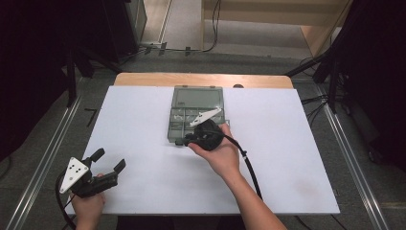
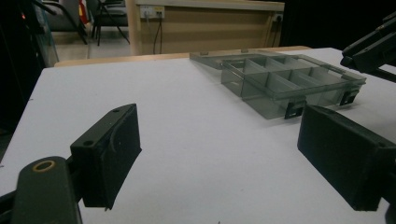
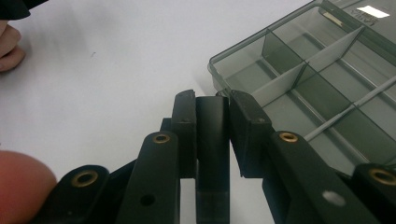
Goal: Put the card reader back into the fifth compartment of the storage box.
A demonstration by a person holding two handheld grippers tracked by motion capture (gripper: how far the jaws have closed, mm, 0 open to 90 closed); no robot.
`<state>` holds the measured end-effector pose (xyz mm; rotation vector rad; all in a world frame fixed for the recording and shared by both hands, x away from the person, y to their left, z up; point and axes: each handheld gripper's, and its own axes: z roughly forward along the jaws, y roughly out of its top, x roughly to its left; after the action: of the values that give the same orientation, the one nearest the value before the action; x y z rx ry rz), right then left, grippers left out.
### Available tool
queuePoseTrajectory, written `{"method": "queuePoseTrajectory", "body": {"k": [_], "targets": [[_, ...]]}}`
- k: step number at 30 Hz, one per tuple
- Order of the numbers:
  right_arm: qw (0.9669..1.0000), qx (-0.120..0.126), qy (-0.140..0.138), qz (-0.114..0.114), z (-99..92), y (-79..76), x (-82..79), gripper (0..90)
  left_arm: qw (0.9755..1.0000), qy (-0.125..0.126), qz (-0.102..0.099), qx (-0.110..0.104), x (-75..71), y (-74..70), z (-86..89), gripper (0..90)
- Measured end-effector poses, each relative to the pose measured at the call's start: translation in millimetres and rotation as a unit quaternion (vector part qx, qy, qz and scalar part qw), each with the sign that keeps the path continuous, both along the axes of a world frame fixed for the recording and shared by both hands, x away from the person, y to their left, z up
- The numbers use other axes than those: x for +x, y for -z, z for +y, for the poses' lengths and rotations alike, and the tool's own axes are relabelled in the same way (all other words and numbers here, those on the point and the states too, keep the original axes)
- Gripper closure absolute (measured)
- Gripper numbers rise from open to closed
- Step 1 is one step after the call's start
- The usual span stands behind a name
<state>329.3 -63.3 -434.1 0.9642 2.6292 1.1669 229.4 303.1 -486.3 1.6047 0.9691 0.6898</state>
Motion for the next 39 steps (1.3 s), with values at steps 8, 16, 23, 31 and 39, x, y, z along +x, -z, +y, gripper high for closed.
{"method": "queuePoseTrajectory", "body": {"k": [8, 16, 23, 31, 39], "targets": [[1.0000, 0.000, 0.001, 0.000, 4.4, -1.2, 8.5, 70.7, 1.0000, 0.001, 0.000, 0.001, 0.1, 0.0, 0.0, 13.6], [1.0000, 0.000, 0.001, 0.000, 9.6, -1.2, 15.6, 70.7, 1.0000, 0.001, 0.000, 0.000, 0.2, -0.1, 0.1, 13.6], [1.0000, -0.001, 0.002, 0.002, 13.5, -2.3, 21.5, 70.7, 1.0000, 0.001, 0.001, 0.001, 0.1, -0.3, 0.7, 13.5], [1.0000, -0.003, 0.002, 0.002, 19.1, -4.2, 29.0, 70.7, 1.0000, 0.001, 0.000, 0.000, 0.3, -0.2, 0.4, 13.6], [1.0000, -0.005, 0.004, 0.006, 24.4, -2.0, 37.0, 70.7, 1.0000, 0.002, 0.000, 0.000, 0.2, -0.1, 0.2, 13.6]]}}
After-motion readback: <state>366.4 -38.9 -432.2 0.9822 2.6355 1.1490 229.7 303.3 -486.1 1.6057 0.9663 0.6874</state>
